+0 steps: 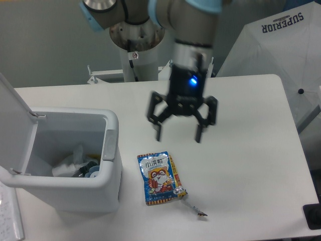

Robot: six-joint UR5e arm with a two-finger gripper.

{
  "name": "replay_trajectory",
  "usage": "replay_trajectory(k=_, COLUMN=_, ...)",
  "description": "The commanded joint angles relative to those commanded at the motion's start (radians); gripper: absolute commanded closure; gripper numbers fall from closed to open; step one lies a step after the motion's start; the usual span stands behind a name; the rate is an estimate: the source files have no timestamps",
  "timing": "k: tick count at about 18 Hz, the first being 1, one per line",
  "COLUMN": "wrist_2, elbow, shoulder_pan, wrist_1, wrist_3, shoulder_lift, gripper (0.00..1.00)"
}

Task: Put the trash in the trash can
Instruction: 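Move the gripper back to the small torn wrapper strip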

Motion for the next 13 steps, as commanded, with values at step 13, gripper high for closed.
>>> replay_trajectory(k=13, wrist_2=0.075, elbow=0.124, shoulder_pan=-0.037, wrist_1=0.011, wrist_3=-0.009, shoulder_lift=-0.282, gripper=0.0)
